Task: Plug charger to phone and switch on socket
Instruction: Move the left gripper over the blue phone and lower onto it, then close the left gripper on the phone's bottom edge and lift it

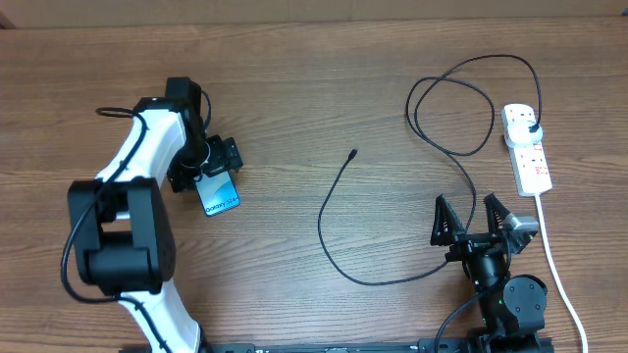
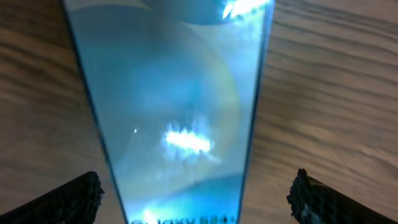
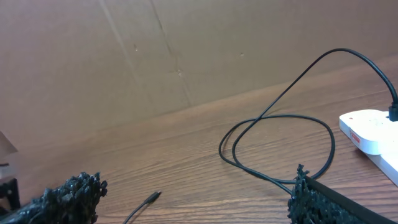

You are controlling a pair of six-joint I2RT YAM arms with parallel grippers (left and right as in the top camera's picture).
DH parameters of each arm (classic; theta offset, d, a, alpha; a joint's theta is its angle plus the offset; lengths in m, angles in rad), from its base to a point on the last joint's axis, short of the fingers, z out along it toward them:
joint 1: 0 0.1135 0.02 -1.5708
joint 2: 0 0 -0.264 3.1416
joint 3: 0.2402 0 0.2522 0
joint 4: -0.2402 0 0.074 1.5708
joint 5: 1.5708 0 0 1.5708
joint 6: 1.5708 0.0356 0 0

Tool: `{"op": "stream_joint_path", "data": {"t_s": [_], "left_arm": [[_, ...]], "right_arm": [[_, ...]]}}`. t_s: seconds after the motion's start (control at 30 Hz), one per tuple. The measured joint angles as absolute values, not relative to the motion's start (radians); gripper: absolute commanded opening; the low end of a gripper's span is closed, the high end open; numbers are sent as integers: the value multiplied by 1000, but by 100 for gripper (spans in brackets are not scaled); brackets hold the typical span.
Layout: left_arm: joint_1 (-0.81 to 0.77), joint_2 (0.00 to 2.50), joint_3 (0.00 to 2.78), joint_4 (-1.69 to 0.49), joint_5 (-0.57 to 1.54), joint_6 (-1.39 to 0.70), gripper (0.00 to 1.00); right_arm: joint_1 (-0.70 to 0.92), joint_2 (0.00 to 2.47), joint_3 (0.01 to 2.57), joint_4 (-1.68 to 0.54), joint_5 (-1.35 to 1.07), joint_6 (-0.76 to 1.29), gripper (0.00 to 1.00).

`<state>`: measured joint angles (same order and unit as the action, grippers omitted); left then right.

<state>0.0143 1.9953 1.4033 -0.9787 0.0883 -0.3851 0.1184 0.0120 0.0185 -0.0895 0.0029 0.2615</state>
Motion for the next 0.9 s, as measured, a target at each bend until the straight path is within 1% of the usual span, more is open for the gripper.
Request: {"op": "stream_joint_path", "data": {"t_s": [0.2,0.67,0.77,0.9], "left_arm": [[14,2045,1403,-952,83,-391,100],[14,2047,1400,-894,36,-391,99],[14,2047,1392,-873,23,-392,98],[14,2042,1380,-857,9,-394,92]], "right_arm": [[118,12,19,-89,3,262,100],[118,12,19,-89,3,262,100],[118,12,19,-89,3,261,100],[118,12,19,-89,3,262,100]]}}
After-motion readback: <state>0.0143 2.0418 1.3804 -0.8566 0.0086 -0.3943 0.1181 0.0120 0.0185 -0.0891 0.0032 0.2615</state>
